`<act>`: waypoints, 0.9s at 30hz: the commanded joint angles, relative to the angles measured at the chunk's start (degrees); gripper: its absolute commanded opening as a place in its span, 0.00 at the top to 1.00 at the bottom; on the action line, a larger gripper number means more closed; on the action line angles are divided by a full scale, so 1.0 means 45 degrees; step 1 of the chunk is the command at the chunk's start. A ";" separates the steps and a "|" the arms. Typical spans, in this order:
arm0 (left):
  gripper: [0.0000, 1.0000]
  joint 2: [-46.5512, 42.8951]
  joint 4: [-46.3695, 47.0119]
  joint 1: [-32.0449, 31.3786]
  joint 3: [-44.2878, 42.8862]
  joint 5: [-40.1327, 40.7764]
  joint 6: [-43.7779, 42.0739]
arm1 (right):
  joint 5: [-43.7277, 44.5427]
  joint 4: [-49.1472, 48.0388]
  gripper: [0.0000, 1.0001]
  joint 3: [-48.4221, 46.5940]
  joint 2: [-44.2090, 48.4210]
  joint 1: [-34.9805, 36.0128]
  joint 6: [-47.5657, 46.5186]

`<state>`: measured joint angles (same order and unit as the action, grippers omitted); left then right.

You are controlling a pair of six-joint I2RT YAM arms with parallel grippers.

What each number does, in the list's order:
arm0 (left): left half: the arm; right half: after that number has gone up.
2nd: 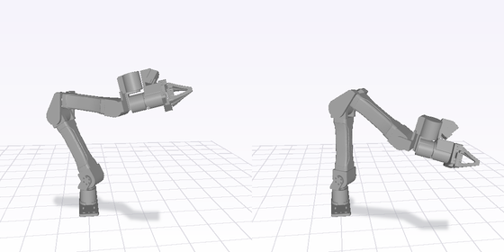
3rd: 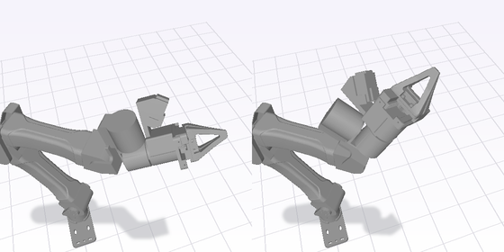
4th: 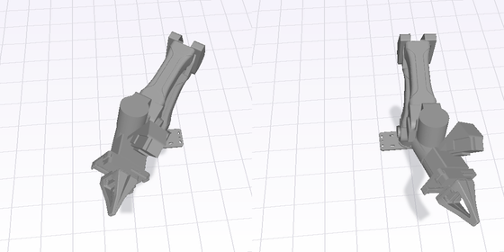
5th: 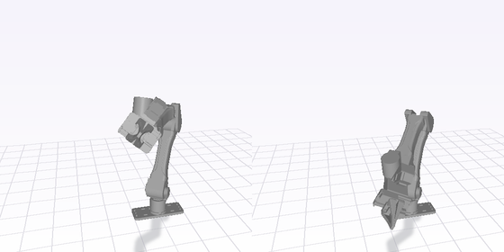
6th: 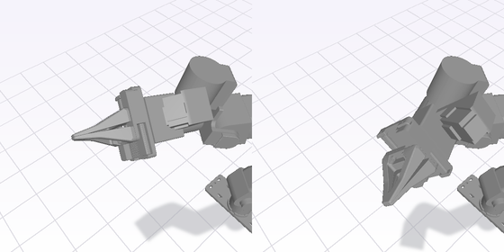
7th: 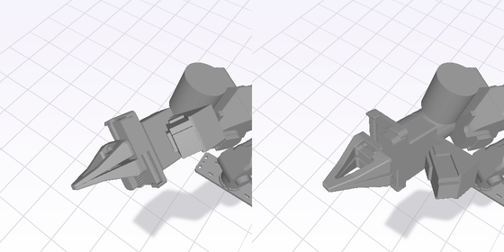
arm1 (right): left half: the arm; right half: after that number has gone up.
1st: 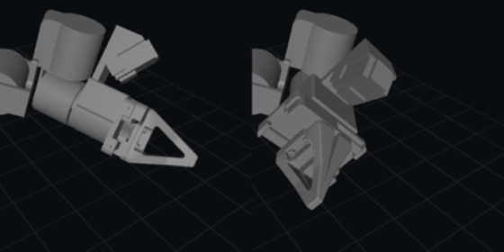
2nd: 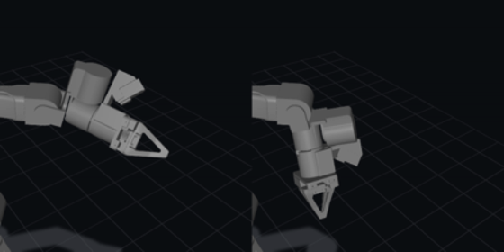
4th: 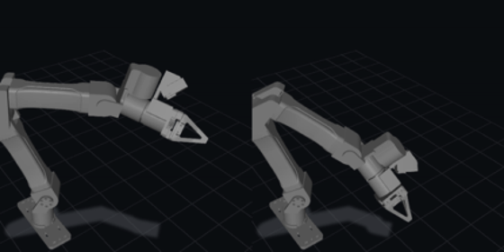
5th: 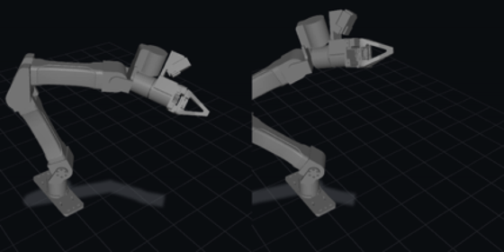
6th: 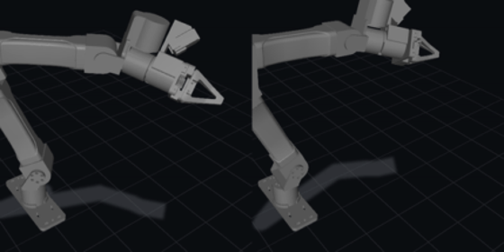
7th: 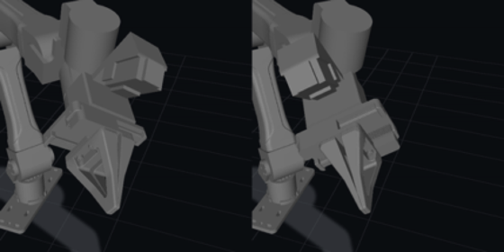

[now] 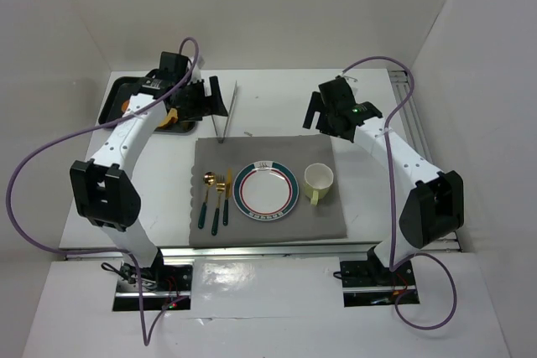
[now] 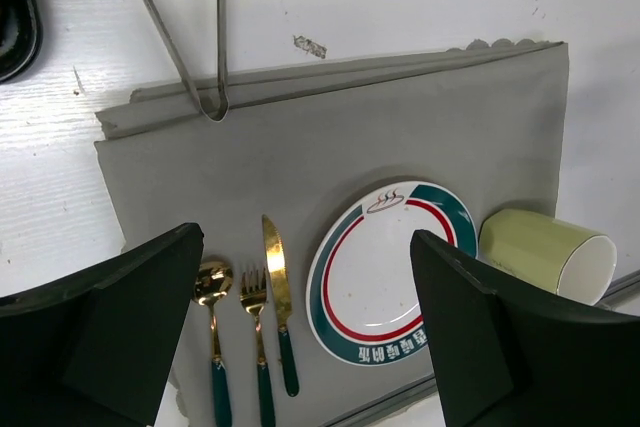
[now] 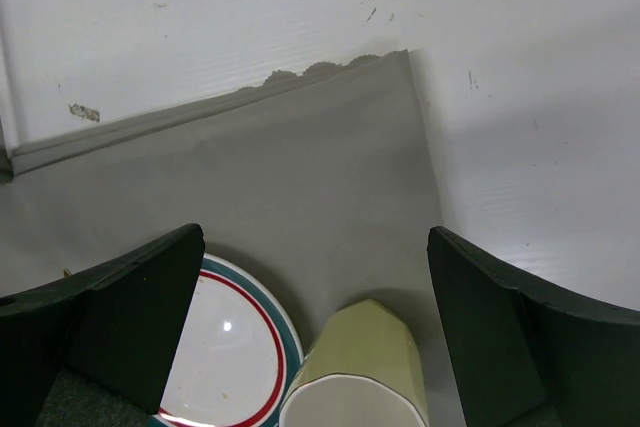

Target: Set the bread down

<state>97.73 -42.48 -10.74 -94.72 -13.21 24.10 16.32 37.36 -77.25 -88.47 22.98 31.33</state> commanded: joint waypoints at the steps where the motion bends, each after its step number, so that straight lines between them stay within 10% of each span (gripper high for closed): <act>1: 0.02 0.0137 0.0045 -0.0152 -0.0592 -0.0150 -0.0199 | 0.0339 -0.0120 0.00 -0.0040 0.0108 -0.0029 0.0342; 11: 0.02 0.0272 -0.0189 -0.0404 -0.0475 0.1058 -0.0199 | 0.0339 -0.0256 0.00 -0.0429 -0.0242 -0.0029 0.0225; 19: 0.02 0.2712 -0.2727 -0.2281 -0.2759 0.5860 0.0618 | -0.0148 -0.1018 0.00 0.0058 -0.0320 -0.0029 -0.0010; 27: 0.01 0.4841 -0.1459 -0.1658 -0.2624 0.5671 0.2692 | -0.0423 -0.0627 0.00 -0.0938 -0.1122 -0.0029 -0.0262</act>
<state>118.34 -50.54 -20.67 -106.13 10.44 32.49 14.68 36.10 -78.39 -93.76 22.98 31.33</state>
